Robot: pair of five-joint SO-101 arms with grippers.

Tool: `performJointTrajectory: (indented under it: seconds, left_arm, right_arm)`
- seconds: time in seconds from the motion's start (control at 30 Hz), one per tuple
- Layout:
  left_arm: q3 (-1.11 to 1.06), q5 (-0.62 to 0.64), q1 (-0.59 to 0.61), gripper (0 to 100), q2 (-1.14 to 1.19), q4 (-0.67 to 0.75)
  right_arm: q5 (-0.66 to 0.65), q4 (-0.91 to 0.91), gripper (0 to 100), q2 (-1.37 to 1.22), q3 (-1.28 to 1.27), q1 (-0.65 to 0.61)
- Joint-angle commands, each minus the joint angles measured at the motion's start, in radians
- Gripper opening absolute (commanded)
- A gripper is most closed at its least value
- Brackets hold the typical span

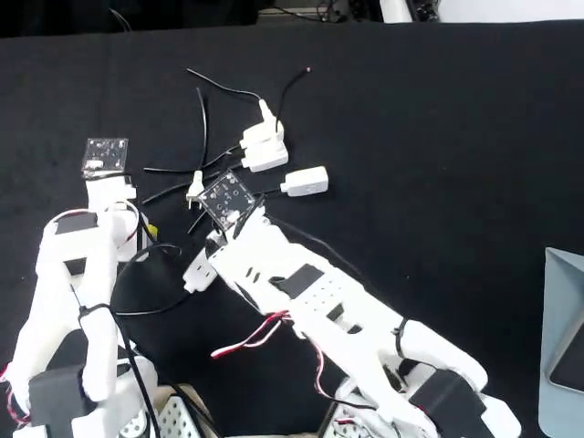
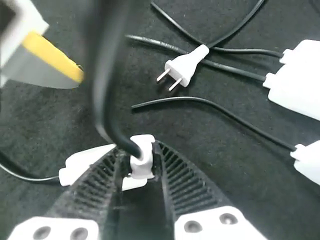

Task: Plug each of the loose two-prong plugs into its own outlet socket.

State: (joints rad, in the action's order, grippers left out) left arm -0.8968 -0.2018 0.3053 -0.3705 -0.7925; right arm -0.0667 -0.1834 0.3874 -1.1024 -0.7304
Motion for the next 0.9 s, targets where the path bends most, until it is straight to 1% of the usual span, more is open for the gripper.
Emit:
performJointTrajectory:
  seconds: [0.0,0.33,0.5,0.87]
  left_arm:
    - [0.007,0.011,0.007,21,-0.018,0.017]
    - [-0.002,0.011,0.007,21,-0.018,0.018]
    - [-0.025,0.011,0.007,21,-0.018,0.055]
    - [-0.025,0.011,0.007,21,-0.018,0.055]
  right_arm:
    - [-0.009,0.025,1.1,-0.001,0.024,-0.032]
    - [-0.011,0.017,1.1,0.03,-0.012,-0.041]
    - [-0.011,0.017,1.1,0.042,-0.045,-0.04]
    - [-0.011,0.025,1.1,0.035,-0.041,-0.041]
